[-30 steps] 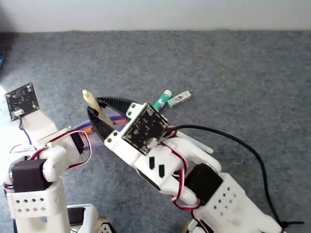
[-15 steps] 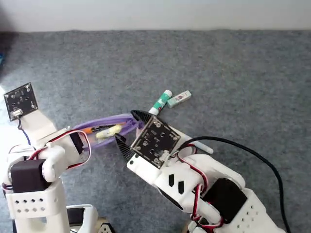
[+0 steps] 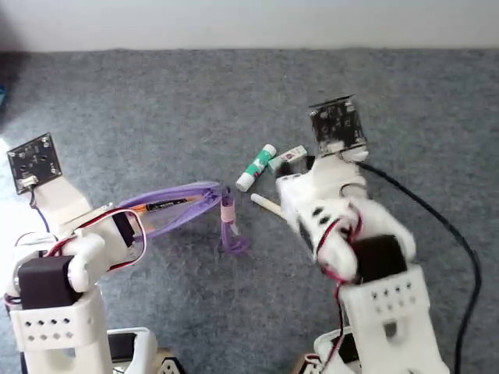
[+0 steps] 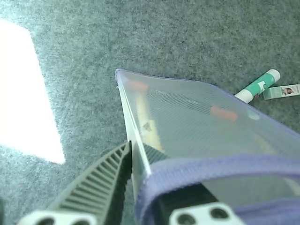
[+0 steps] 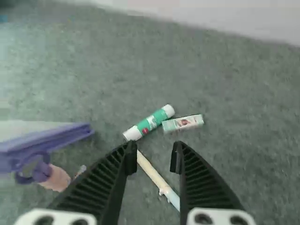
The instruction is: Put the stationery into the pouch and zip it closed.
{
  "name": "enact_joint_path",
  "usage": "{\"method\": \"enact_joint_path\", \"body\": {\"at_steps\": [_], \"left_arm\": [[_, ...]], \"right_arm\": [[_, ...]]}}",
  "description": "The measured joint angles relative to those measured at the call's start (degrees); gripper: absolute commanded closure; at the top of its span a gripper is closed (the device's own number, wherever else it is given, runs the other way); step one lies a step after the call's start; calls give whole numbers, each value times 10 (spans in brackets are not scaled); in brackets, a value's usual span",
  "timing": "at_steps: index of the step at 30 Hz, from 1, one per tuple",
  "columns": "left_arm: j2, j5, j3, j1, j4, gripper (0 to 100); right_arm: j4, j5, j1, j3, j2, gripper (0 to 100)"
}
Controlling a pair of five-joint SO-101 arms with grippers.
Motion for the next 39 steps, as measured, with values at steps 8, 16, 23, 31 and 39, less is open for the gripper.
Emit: {"method": "enact_joint_path", "body": {"at_steps": [8, 16, 23, 31, 39], "left_arm": [[0, 0, 0, 0, 0, 987], [0, 0, 0, 0, 0, 987], [0, 0, 0, 0, 0, 987], [0, 0, 0, 0, 0, 987], [0, 0, 0, 0, 0, 987]], "right_arm": [[69, 125, 15, -2, 182, 872], [135, 183, 15, -178, 435, 819], [244, 185, 1, -419, 667, 729], [309, 186, -48, -587, 817, 767], [297, 187, -55, -642, 914, 768]]}}
